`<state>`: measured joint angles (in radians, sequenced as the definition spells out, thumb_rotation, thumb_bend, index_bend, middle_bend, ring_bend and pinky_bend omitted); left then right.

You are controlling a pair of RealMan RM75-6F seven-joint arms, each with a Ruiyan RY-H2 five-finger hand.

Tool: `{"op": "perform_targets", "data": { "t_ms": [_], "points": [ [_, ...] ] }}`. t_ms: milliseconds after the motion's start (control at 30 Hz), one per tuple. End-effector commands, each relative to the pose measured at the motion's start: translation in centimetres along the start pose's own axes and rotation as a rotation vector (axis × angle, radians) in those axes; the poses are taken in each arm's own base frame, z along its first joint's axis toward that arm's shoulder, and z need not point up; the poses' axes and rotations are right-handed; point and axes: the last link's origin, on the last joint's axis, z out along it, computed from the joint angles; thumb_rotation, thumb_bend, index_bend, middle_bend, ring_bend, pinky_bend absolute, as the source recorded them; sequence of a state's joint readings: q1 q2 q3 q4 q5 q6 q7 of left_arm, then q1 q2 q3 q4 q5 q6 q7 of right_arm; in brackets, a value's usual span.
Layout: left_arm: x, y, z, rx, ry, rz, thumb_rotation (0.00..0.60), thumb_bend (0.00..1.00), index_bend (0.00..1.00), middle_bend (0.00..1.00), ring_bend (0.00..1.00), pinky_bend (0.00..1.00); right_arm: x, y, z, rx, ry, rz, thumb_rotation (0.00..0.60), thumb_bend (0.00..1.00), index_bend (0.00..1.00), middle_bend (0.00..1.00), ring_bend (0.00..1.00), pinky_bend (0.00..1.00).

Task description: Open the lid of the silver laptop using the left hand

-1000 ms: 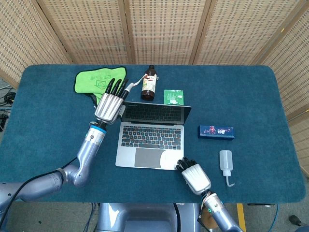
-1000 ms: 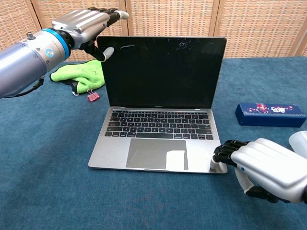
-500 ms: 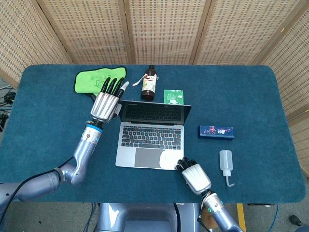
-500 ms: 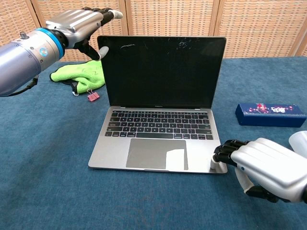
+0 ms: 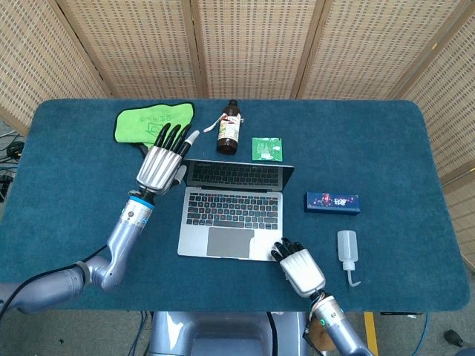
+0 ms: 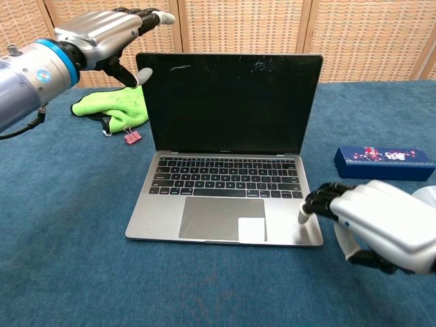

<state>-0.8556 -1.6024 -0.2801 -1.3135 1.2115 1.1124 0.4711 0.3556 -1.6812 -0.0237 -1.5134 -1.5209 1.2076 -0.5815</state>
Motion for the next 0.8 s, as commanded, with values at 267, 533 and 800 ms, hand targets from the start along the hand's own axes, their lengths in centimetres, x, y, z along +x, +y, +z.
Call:
{"op": "perform_targets", "data": {
  "t_ms": [267,533,800],
  "points": [
    [4.0,-2.8,-3.4,-0.019,0.085,-0.051,0.6,0.48,0.0,0.0,0.0,0.0,4.1,3.1,-0.2,-0.052,0.195,0.058,0.6,1.0,0.27,0.26,0.16,0.32],
    [6.7,-7.6,-7.8,0.068,0.124,-0.129,0.6,0.44,0.0,0.0,0.0,0.0,6.4,8.6,-1.3,-0.104,0.323,0.051,0.6,1.0,0.27,0.26,0.15,0.32],
    [6.1,-13.2,-15.7,0.18,0.117,-0.243,0.6,0.37,0.0,0.0,0.0,0.0,7.2,14.4,-4.4,-0.173,0.443,-0.002,0.6,0.96,0.27,0.24,0.13,0.32]
  ]
}}
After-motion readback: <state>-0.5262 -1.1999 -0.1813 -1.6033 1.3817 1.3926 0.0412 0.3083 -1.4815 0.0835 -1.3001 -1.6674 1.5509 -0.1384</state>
